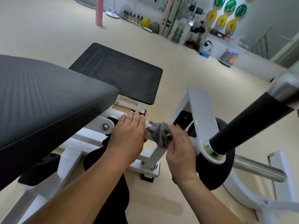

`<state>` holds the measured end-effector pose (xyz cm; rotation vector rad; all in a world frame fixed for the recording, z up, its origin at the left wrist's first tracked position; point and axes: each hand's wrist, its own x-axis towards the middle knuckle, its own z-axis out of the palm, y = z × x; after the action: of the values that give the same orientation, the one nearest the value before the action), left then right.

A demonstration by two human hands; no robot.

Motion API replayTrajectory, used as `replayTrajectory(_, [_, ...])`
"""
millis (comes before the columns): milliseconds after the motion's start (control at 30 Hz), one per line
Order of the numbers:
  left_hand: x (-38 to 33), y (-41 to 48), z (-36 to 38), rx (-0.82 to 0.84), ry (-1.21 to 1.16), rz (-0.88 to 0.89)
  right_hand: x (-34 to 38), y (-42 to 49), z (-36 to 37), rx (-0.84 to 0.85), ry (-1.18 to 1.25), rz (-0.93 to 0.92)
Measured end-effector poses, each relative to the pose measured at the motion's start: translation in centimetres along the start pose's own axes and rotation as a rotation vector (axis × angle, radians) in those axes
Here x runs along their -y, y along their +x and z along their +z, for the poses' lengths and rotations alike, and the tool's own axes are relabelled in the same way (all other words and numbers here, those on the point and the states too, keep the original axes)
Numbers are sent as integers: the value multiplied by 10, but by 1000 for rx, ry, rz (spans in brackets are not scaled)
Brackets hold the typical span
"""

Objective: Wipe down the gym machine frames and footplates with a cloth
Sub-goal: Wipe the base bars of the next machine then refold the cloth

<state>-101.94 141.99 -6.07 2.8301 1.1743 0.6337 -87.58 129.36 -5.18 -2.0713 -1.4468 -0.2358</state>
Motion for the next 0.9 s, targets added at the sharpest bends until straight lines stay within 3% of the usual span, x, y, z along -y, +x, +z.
replayTrajectory(67, [4,-4,8,-9,-28,24,7,-1,9,-4,-47,-64])
replayTrajectory(200, [12,-13,13,6,-65,66,14,-9,18,191,-196,-3])
replayTrajectory(367, [9,-17,12,29,-128,48,2,-13,10,40,-273,325])
replayTrajectory(600, [14,-14,12,61,-183,83,11,-15,24,241,-328,-214])
replayTrajectory(700, [13,-13,3,105,-175,77,4,-7,16,132,-492,-57])
replayTrajectory(800, [10,-14,0,119,-162,50,9,-12,13,-15,-411,174])
replayTrajectory(900, [7,-16,1,100,-182,19,16,-9,10,-90,-356,114])
